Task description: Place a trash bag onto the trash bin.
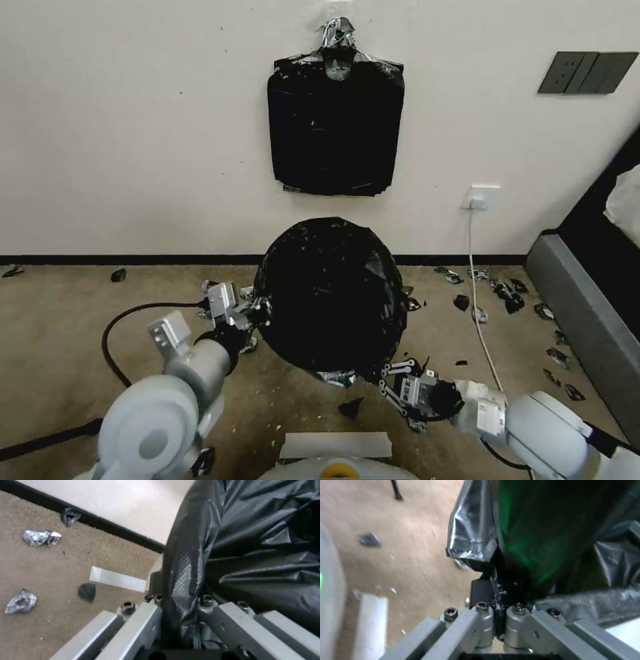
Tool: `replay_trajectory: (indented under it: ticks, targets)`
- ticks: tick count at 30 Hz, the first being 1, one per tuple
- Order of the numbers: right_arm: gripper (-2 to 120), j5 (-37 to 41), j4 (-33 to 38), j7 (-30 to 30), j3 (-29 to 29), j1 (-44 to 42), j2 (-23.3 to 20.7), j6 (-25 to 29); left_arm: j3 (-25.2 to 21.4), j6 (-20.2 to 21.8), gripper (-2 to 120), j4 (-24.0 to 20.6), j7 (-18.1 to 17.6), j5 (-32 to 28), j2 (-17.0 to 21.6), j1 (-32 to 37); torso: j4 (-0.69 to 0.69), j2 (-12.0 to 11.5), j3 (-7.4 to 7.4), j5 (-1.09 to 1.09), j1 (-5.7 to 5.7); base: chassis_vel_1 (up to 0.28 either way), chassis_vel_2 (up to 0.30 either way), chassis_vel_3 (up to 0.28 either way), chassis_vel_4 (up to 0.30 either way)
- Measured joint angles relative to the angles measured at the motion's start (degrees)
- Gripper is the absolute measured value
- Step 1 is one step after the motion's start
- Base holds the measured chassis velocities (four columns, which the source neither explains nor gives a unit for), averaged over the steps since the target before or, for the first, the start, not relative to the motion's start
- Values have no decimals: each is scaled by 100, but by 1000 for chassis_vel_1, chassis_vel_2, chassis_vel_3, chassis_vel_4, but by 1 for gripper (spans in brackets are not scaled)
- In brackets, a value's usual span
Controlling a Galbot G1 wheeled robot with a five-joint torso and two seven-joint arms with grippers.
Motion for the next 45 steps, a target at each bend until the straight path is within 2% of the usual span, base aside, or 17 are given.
replay_trajectory:
  ticks: [8,14,19,20,25,26,28,31,32,34,36,38,39,40,43,44,45]
  targets:
    - [0,25,-106,303,-72,-52,66,-94,46,65,3,24,-42,13,-46,62,0,0,0,0,0,0,0,0,0]
    - [25,522,-6,374,159,-500,15,56,73,-166,3,220,-66,88,-151,-40,0,0,0,0,0,0,0,0,0]
    - [39,617,72,331,402,-829,-55,255,40,-259,3,324,-78,88,-125,-137,-1,0,0,0,0,0,0,0,0]
    - [47,677,134,331,519,-974,-78,312,36,-289,3,368,-81,86,-112,-175,0,0,0,0,0,0,0,0,0]
    - [61,907,414,466,774,-1298,-148,294,88,-380,3,480,-87,239,-102,-210,0,0,0,0,0,0,0,0,0]
    - [67,1138,683,627,912,-1505,-204,142,156,-470,3,555,-79,465,-86,-214,0,0,0,0,0,0,0,0,0]
    - [71,1272,848,719,994,-1622,-236,64,189,-510,3,587,-72,581,-79,-217,0,0,0,0,0,0,0,0,0]
    - [82,1556,1574,1059,1406,-2179,-418,-190,360,-692,3,721,-46,1127,-62,-258,0,0,0,-2,0,0,0,0,0]
    - [82,1556,1574,1059,1406,-2179,-418,-190,360,-692,3,721,-46,1127,-62,-258,0,0,0,-2,0,0,0,0,0]
    - [72,1674,2042,1341,1703,-2623,-513,-395,541,-836,3,790,-37,1511,-74,-296,-1,0,0,-2,0,0,0,0,0]
    - [70,1741,2153,1423,1728,-2684,-521,-471,592,-873,3,801,-32,1609,-87,-304,-1,0,0,-3,0,0,0,0,0]
    - [58,2268,2654,1938,1593,-2634,-511,-1131,785,-996,3,851,-30,1987,-162,-329,-1,0,0,-1,0,0,0,0,0]
    - [52,2921,2992,2308,1421,-2411,-494,-1769,870,-1021,3,864,-41,2151,-195,-324,0,0,0,0,0,0,0,0,0]
    - [52,2921,2992,2308,1421,-2411,-494,-1769,870,-1021,3,864,-41,2151,-195,-324,0,0,0,0,0,0,0,0,0]
    - [36,4365,3192,3181,1004,-1625,-494,-3053,958,-1100,3,883,-86,2493,-232,-265,-1,0,0,1,0,0,0,0,0]
    - [36,4365,3192,3181,1004,-1625,-494,-3053,958,-1100,3,883,-86,2493,-232,-265,-1,0,0,1,0,0,0,0,0]
    - [32,4934,3194,3552,831,-1216,-485,-3408,1002,-1126,3,902,-109,2614,-258,-257,0,0,0,0,0,0,0,0,0]
